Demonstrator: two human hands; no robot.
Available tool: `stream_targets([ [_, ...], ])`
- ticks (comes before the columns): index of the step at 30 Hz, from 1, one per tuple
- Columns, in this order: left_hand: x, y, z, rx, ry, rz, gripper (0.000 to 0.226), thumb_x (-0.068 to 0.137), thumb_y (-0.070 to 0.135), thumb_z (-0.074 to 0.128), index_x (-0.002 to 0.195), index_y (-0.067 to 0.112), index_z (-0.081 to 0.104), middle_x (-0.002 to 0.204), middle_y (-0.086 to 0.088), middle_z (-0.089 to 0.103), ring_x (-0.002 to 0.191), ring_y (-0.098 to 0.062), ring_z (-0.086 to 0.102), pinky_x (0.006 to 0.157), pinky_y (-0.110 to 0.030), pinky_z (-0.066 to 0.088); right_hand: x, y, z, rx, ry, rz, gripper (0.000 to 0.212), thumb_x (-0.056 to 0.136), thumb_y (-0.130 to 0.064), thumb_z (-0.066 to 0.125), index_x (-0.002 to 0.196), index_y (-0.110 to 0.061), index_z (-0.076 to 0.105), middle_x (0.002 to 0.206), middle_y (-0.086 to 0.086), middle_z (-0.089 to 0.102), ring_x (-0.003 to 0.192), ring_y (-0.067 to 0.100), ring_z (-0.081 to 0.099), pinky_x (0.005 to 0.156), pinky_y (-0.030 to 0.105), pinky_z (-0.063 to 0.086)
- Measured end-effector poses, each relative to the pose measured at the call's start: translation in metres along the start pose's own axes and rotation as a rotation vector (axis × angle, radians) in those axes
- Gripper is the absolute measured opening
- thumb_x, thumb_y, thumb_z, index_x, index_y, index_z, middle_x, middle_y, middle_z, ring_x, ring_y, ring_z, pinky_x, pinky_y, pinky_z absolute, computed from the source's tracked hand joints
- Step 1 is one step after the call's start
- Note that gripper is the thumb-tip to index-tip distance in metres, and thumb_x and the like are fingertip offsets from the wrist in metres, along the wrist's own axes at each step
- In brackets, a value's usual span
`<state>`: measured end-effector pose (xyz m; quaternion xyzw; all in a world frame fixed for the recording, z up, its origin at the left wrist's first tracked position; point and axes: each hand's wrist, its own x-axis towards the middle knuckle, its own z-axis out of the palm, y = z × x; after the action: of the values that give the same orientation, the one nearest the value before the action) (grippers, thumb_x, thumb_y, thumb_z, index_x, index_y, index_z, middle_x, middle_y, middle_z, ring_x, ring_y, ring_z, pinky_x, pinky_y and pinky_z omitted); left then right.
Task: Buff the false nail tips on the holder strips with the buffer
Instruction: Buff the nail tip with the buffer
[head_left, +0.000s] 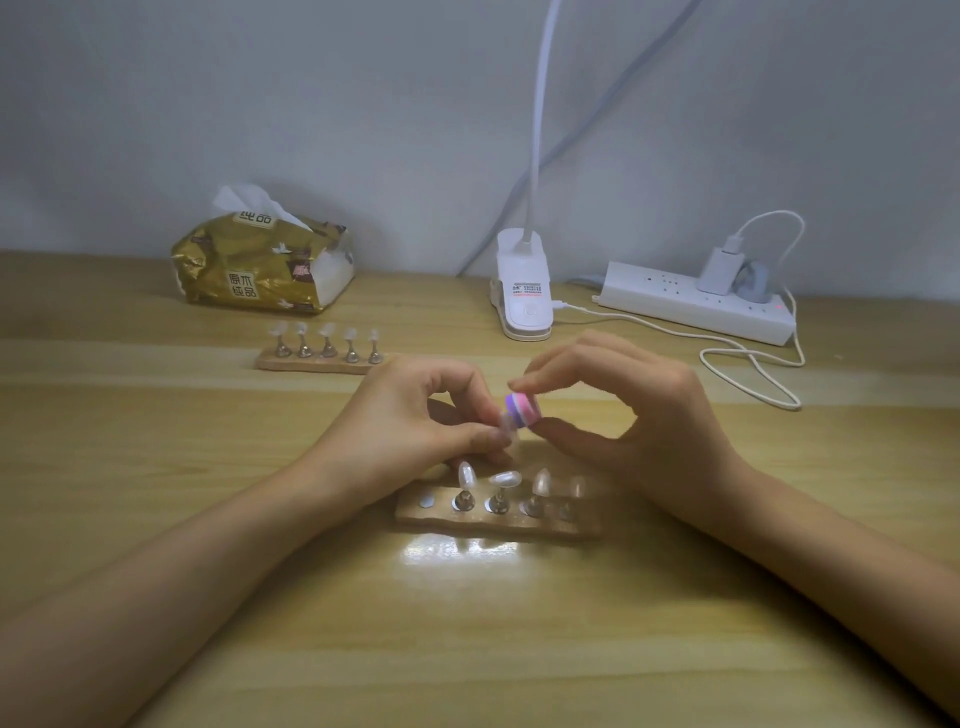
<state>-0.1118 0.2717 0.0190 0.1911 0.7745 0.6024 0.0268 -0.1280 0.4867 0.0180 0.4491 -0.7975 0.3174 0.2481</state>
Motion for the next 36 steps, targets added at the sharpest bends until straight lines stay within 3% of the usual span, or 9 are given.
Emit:
stream_targets([
  [4, -0.0007, 0.0008, 0.0001, 0.005, -0.007, -0.001, 0.02, 0.075, -0.001, 0.079, 0.069, 0.013, 0.067, 0.071, -0.01, 0.075, 0.072, -0.02, 0.075, 0.055, -0.016, 0.05, -0.0001, 0.0, -0.0021, 0.017, -0.04, 0.087, 0.011, 0.084, -0.002, 0.079, 0.091, -0.003, 0.071, 0.091, 0.003, 0.07, 0.084, 0.014, 0.062, 0.077, 0.022, 0.048],
  [8, -0.0005, 0.0009, 0.0, 0.011, -0.002, 0.002, 0.021, 0.075, -0.001, 0.08, 0.068, 0.014, 0.067, 0.071, -0.008, 0.075, 0.074, -0.021, 0.076, 0.056, -0.016, 0.05, 0.0002, -0.0034, 0.0001, -0.005, -0.006, -0.008, 0.011, 0.083, 0.001, 0.079, 0.091, -0.001, 0.071, 0.094, 0.004, 0.07, 0.088, 0.013, 0.064, 0.08, 0.021, 0.051],
  [11, -0.001, 0.0008, -0.0001, 0.005, -0.004, -0.001, 0.02, 0.075, -0.002, 0.079, 0.068, 0.013, 0.067, 0.071, -0.009, 0.075, 0.073, -0.021, 0.076, 0.055, -0.016, 0.05, -0.0001, -0.0005, -0.0026, 0.014, -0.039, 0.091, 0.011, 0.084, -0.001, 0.079, 0.091, -0.002, 0.072, 0.091, 0.004, 0.07, 0.084, 0.017, 0.063, 0.076, 0.028, 0.052],
  [14, -0.0004, 0.0004, 0.0, 0.004, 0.0, 0.004, 0.025, 0.075, -0.002, 0.08, 0.066, 0.018, 0.067, 0.071, -0.008, 0.075, 0.073, -0.021, 0.075, 0.055, -0.016, 0.05, 0.0007, -0.0023, -0.0003, 0.003, 0.005, 0.009, 0.012, 0.083, 0.001, 0.079, 0.091, -0.001, 0.071, 0.093, 0.004, 0.071, 0.088, 0.016, 0.066, 0.081, 0.024, 0.052],
  [17, 0.0002, 0.0003, 0.0002, 0.01, -0.005, -0.003, 0.028, 0.075, -0.001, 0.08, 0.064, 0.022, 0.069, 0.071, -0.008, 0.075, 0.072, -0.02, 0.075, 0.056, -0.016, 0.05, 0.001, -0.0022, -0.0016, 0.019, -0.034, 0.087, 0.009, 0.084, -0.003, 0.078, 0.089, -0.002, 0.071, 0.092, 0.002, 0.071, 0.084, 0.013, 0.062, 0.076, 0.023, 0.049],
  [22, 0.0007, -0.0005, -0.0008, 0.014, -0.008, 0.006, 0.026, 0.075, 0.0, 0.08, 0.065, 0.021, 0.069, 0.072, -0.008, 0.075, 0.072, -0.02, 0.075, 0.056, -0.017, 0.051, 0.0008, -0.0039, -0.0006, 0.016, -0.019, 0.036, 0.011, 0.083, 0.0, 0.079, 0.089, -0.001, 0.07, 0.092, 0.003, 0.071, 0.084, 0.018, 0.064, 0.076, 0.024, 0.051],
  [30, 0.0001, 0.0, -0.0007, 0.019, -0.007, 0.008, 0.027, 0.074, 0.001, 0.081, 0.064, 0.022, 0.068, 0.072, -0.008, 0.075, 0.074, -0.02, 0.075, 0.056, -0.017, 0.051, 0.0008, -0.0038, -0.0007, 0.025, -0.056, 0.085, 0.015, 0.081, 0.003, 0.08, 0.088, -0.004, 0.069, 0.087, -0.001, 0.069, 0.081, 0.013, 0.06, 0.075, 0.024, 0.048],
  [33, -0.0002, -0.0003, -0.0005, 0.013, -0.002, 0.009, 0.023, 0.075, -0.001, 0.08, 0.066, 0.016, 0.068, 0.072, -0.009, 0.075, 0.073, -0.021, 0.075, 0.056, -0.017, 0.051, -0.0004, -0.004, -0.0018, 0.02, 0.006, 0.054, 0.017, 0.079, 0.004, 0.081, 0.086, -0.003, 0.067, 0.088, -0.001, 0.07, 0.082, 0.013, 0.062, 0.076, 0.022, 0.049],
  [36, 0.0002, -0.0003, -0.0012, 0.023, -0.008, 0.006, 0.022, 0.074, 0.003, 0.081, 0.066, 0.019, 0.068, 0.072, -0.008, 0.075, 0.071, -0.018, 0.075, 0.056, -0.018, 0.052, 0.0001, -0.0047, -0.0016, 0.038, -0.066, 0.06, 0.018, 0.078, 0.005, 0.081, 0.086, -0.003, 0.067, 0.087, 0.001, 0.069, 0.082, 0.017, 0.062, 0.075, 0.031, 0.051],
])
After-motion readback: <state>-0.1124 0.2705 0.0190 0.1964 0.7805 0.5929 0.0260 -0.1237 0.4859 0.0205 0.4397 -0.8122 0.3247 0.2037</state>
